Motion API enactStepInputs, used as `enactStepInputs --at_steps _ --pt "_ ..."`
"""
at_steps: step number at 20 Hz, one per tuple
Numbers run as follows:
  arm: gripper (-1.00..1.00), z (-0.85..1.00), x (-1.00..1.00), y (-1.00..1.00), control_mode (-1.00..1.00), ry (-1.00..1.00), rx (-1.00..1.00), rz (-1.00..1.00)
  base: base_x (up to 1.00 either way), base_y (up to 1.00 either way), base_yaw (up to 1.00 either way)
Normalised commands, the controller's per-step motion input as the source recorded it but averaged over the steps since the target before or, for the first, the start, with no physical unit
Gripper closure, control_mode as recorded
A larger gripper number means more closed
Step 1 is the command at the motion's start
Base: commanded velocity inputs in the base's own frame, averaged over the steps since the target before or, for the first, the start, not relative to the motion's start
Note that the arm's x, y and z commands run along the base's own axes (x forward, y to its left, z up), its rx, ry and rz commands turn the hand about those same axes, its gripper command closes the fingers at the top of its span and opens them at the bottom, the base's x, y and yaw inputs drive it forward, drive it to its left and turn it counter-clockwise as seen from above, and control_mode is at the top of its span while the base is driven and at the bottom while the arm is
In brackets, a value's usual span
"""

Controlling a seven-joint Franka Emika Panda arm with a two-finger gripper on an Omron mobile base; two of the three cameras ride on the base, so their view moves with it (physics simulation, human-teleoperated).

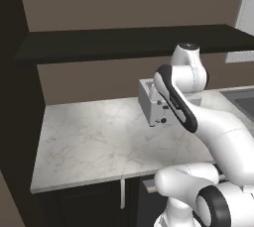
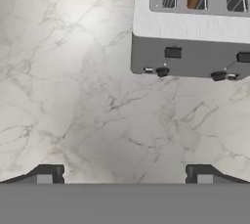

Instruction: Start the toaster. Once the lever pops up, take the bread to the plate on the dining counter.

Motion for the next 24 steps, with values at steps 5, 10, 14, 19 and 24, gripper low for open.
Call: enactStepInputs --at_steps 5,10,14,19,24 --pt "-1.00 -0.12 0.16 0.00 -1.00 0.00 0.00 0.00 0.00 0.00 0.00" --pt "-1.00 -0.14 0.23 0.00 -1.00 0.00 0.00 0.00 0.00 0.00 0.00" --pt "-1.00 -0.11 0.28 0.00 -1.00 0.00 0.00 0.00 0.00 0.00 0.00" --pt "-1.00 -0.07 0.25 -0.12 -1.00 0.00 0.03 0.00 0.00 0.00 0.00" --pt "-1.00 -0.06 0.31 -0.15 -1.00 0.01 0.03 0.00 0.00 0.00 0.00"
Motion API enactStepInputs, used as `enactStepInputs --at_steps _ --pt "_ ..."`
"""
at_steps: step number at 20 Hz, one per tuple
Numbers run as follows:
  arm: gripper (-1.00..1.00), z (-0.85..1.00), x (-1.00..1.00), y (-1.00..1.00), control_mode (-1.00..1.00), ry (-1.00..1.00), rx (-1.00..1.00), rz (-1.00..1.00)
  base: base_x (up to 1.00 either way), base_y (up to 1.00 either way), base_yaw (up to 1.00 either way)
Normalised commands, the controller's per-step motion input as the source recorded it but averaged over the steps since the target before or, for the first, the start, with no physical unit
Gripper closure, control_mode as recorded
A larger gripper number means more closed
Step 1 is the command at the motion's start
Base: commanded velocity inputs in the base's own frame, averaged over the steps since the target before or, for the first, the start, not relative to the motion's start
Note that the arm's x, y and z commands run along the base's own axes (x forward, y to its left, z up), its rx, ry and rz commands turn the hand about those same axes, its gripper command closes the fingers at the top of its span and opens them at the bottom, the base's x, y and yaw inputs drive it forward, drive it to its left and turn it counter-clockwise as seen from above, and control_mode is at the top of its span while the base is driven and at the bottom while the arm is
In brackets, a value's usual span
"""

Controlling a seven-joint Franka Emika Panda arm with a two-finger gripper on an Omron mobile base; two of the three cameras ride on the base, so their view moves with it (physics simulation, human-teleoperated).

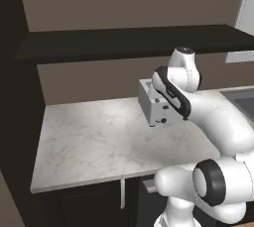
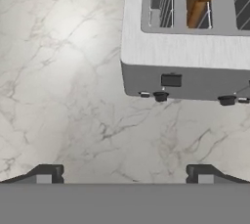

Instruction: Start the toaster. Once the lever pops up, take the bread to the plate on the dining counter.

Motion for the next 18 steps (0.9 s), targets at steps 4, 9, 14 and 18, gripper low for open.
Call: enactStepInputs --at_steps 4,9,14,18 --pt "-1.00 -0.08 0.35 -0.03 -1.00 0.04 0.02 0.00 0.00 0.00 0.00" --pt "-1.00 -0.09 0.32 -0.01 -1.00 0.03 0.01 0.00 0.00 0.00 0.00" --pt "-1.00 -0.24 0.29 0.00 -1.00 0.00 0.00 0.00 0.00 0.00 0.00" --pt "-1.00 -0.28 0.18 0.00 -1.00 0.00 0.00 0.00 0.00 0.00 0.00"
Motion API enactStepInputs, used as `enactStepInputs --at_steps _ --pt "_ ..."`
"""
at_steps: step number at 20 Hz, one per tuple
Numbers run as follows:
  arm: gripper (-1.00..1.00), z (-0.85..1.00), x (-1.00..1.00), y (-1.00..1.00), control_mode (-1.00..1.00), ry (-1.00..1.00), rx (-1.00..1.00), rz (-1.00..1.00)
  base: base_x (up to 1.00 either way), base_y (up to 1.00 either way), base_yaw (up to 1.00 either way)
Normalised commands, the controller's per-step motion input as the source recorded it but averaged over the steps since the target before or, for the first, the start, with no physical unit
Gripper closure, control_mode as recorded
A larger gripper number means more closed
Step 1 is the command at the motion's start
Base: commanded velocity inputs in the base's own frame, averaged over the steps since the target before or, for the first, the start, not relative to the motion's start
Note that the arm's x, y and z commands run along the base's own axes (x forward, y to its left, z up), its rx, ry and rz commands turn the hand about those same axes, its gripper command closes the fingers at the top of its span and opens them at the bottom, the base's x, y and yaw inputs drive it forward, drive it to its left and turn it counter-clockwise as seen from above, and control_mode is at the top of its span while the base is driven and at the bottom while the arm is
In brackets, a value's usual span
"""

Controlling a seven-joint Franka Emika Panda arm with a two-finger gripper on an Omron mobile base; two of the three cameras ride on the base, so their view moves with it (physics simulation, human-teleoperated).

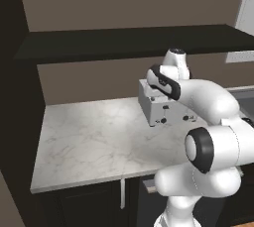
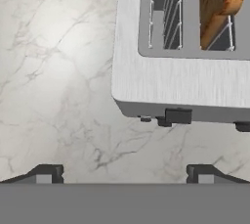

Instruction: Start the toaster. Once the lever pops up, take the bread to the plate on the dining counter.

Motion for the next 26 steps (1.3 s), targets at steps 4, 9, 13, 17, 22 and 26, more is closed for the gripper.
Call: enactStepInputs --at_steps 4,9,13,17,22,26 --pt "-1.00 -0.30 0.15 0.00 -1.00 0.00 0.00 0.00 0.00 0.00 0.00" --pt "-1.00 -0.29 0.13 -0.01 -1.00 0.00 0.00 0.00 0.00 0.00 0.00" --pt "-1.00 -0.26 0.02 -0.02 -1.00 -0.01 0.00 0.00 0.00 0.00 0.00" --pt "-1.00 -0.23 0.00 -0.02 -1.00 -0.03 0.00 0.00 0.00 0.00 0.00" --pt "-1.00 -0.18 0.00 -0.07 -1.00 -0.03 0.00 0.00 0.00 0.00 0.00" --pt "-1.00 -0.16 0.03 -0.08 -1.00 -0.02 0.00 0.00 0.00 0.00 0.00"
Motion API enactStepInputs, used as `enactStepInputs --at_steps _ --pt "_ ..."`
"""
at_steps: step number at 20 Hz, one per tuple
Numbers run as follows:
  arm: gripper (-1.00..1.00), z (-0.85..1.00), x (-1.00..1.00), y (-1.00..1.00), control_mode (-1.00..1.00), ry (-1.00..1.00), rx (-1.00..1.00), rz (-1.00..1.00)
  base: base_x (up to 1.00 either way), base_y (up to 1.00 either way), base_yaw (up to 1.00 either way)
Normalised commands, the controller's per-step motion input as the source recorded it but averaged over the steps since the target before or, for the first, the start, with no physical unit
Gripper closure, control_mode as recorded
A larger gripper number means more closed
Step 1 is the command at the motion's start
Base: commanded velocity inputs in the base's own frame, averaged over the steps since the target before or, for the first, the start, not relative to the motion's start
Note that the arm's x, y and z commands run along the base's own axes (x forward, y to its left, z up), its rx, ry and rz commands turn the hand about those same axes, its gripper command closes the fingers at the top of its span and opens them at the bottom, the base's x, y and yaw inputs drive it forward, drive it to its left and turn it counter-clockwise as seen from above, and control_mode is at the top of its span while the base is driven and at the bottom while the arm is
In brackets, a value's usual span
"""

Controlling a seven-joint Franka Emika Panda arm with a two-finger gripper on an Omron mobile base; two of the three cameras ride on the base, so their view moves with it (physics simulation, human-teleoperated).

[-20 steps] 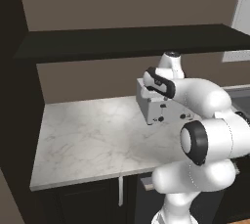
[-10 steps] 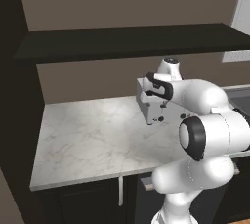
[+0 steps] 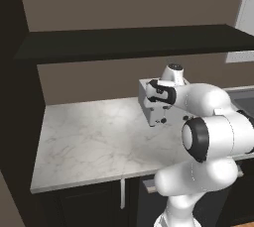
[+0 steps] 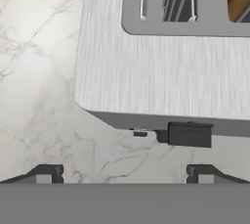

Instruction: Start the toaster. Once the lever pops up, take the bread to the plate on the dining counter.

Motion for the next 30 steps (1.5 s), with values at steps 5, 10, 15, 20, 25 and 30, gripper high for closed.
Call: enactStepInputs --at_steps 5,10,15,20,25,30 --pt "-1.00 -0.11 0.12 -0.02 -1.00 0.00 0.01 0.00 0.00 0.00 0.00" --pt "-1.00 -0.05 0.14 0.00 -1.00 0.00 0.00 0.00 0.00 0.00 0.00" --pt "-1.00 -0.04 0.11 0.00 -1.00 0.00 0.00 0.00 0.00 0.00 0.00" --pt "-1.00 0.00 0.12 0.00 -1.00 0.00 0.01 0.00 0.00 0.00 0.00" --pt "-1.00 0.00 0.10 0.00 -1.00 0.00 0.01 0.00 0.00 0.00 0.00" --pt "-1.00 0.00 0.09 0.00 -1.00 0.00 0.00 0.00 0.00 0.00 0.00"
